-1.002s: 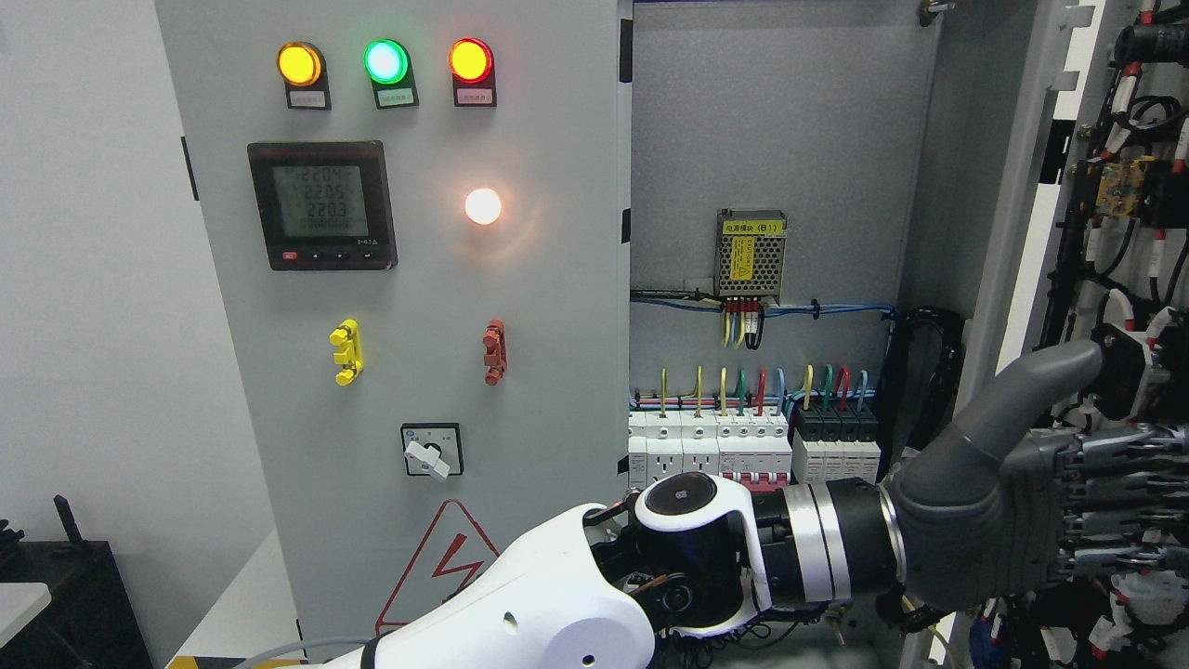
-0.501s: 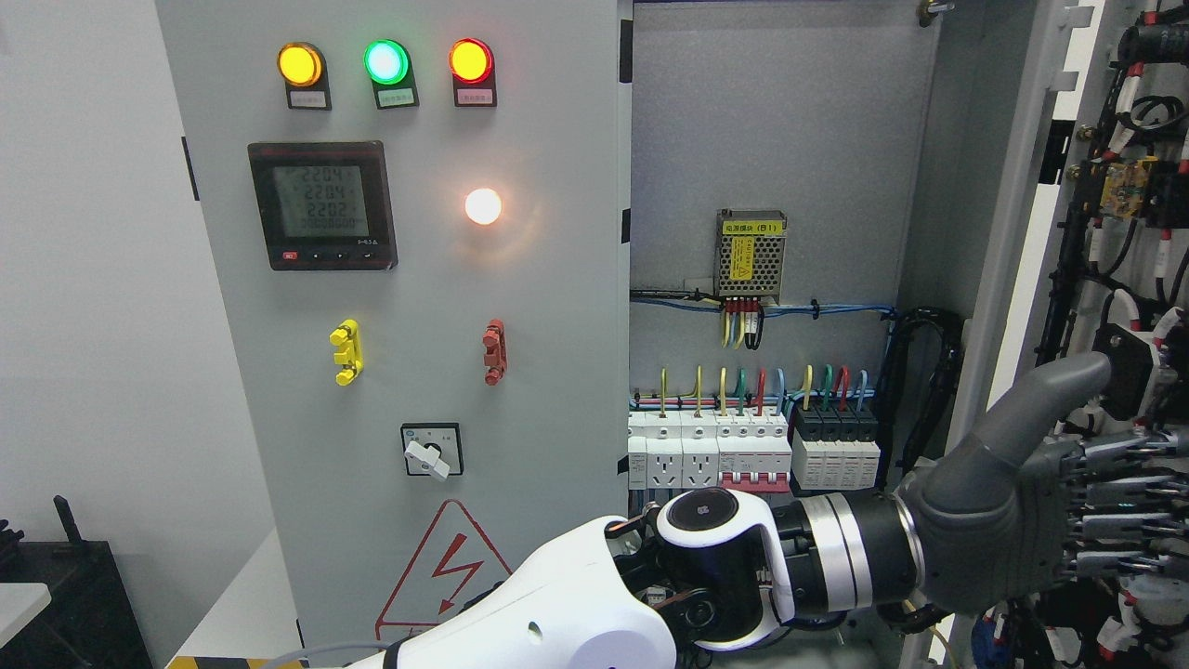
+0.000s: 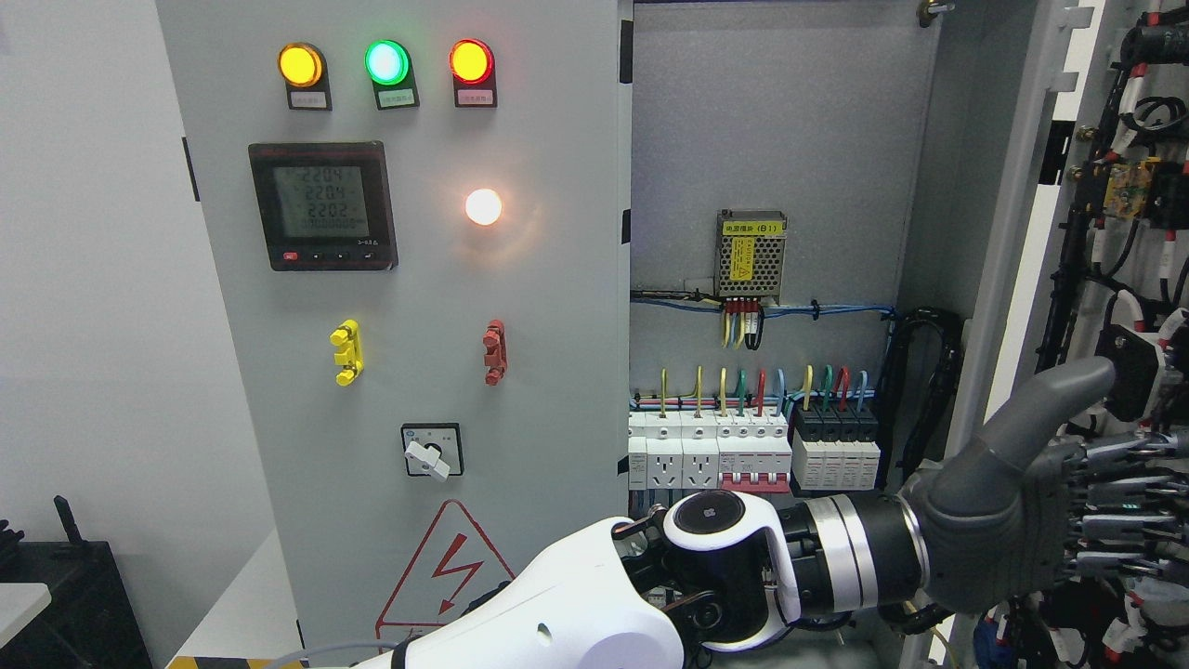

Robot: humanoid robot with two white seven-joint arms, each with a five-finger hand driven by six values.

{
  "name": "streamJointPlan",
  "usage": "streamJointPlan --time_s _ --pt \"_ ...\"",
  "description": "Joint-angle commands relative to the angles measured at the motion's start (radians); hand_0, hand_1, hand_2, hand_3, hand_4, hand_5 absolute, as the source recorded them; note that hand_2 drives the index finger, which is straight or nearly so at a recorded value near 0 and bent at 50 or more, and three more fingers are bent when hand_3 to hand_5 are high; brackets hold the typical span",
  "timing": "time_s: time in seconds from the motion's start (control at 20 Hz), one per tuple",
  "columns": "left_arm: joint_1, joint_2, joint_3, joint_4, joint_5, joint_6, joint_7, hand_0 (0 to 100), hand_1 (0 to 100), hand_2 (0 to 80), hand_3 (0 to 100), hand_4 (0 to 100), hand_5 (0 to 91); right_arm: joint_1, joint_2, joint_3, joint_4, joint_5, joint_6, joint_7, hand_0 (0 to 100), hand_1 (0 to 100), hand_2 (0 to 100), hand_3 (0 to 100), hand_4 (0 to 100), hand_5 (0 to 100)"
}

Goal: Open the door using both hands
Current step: 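Hold the left hand against the opened door's inner edge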

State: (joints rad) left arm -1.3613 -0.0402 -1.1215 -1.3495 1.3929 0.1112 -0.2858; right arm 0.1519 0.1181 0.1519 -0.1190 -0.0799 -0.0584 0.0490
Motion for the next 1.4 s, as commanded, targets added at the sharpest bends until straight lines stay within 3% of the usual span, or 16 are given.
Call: streamJointPlan --time_s 0.0,1.35 --pt "-0.001 -0.006 -0.008 0.013 -0.011 0.007 -0.004 0 0 0.0 0 4 0.0 0.000 0.000 0.000 -0.001 0.000 0.000 0.000 0 0 0 0 0 0" --pt "-0.002 -0.004 -0.004 -0.003 -0.008 0.002 -0.021 0 0 0.0 0 4 0.0 0.000 0.000 0.000 0.001 0.000 0.000 0.000 0 0 0 0 0 0"
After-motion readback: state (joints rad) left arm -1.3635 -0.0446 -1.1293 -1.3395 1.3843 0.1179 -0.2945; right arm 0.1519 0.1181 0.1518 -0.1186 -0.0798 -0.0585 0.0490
